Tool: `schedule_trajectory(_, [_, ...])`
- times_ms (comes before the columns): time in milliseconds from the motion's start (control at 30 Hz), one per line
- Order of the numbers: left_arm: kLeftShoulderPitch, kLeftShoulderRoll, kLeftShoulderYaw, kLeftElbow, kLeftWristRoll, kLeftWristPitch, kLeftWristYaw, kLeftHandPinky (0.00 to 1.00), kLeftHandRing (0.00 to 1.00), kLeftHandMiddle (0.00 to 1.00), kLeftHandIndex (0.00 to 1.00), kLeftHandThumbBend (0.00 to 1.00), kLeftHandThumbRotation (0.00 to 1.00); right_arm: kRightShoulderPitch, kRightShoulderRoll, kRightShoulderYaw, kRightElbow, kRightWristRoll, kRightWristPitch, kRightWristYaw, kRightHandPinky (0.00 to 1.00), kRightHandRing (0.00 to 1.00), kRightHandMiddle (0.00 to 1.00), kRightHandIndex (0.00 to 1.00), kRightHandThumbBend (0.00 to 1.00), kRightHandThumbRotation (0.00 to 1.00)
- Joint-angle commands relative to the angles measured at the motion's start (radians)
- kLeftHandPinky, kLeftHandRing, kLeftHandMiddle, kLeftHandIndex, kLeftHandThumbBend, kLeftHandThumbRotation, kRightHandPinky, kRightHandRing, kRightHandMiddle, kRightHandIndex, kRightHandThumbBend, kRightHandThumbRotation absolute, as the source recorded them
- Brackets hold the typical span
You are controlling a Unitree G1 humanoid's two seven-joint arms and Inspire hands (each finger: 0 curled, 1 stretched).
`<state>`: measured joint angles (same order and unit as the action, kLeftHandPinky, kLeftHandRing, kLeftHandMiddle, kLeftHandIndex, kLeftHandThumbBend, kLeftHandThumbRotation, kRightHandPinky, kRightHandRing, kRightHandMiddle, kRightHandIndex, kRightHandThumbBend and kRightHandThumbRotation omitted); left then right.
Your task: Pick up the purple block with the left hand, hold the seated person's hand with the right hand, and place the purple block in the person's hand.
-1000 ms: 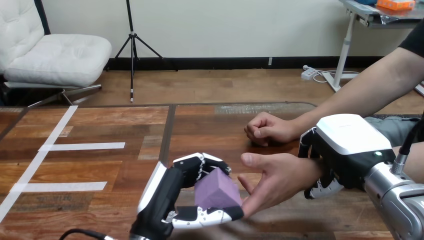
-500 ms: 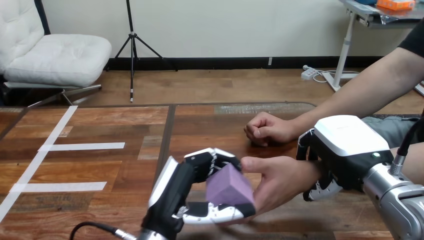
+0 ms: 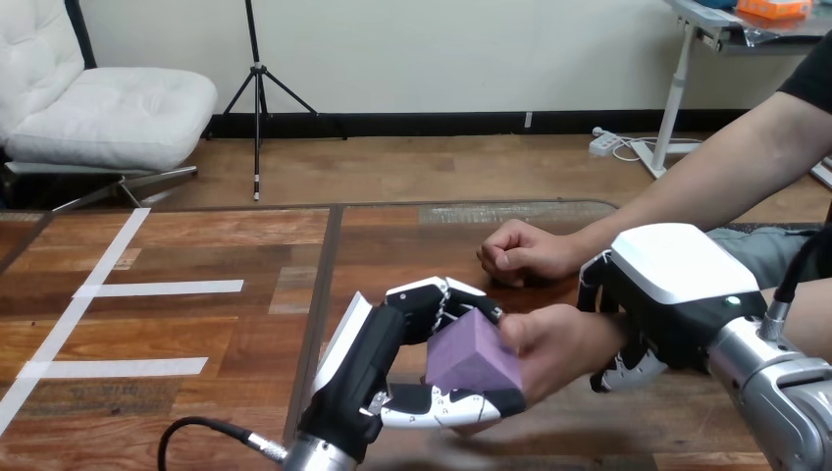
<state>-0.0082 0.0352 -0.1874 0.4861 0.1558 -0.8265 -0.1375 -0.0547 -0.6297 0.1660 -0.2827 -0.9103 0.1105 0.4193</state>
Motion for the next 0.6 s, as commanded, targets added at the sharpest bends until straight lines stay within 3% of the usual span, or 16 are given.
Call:
schedule_trajectory(0, [-0.064, -0.013, 0.002, -0.001, 0.003, -0.008, 0.017, 0.41, 0.47, 0.53, 0.55, 0.79, 0.12, -0.103, 0.017, 0.0, -0.001, 0.0, -0.004, -0.017, 0.39, 0.46, 0.52, 0.52, 0.76, 0.0])
schedule_trajectory(567, [-0.067, -0.016, -0.001, -0.001, 0.009, 0.003, 0.016, 0.41, 0.47, 0.52, 0.54, 0.8, 0.14, -0.116, 0.019, 0.016, 0.001, -0.002, 0.003, -0.013, 0.35, 0.42, 0.5, 0.51, 0.77, 0.0])
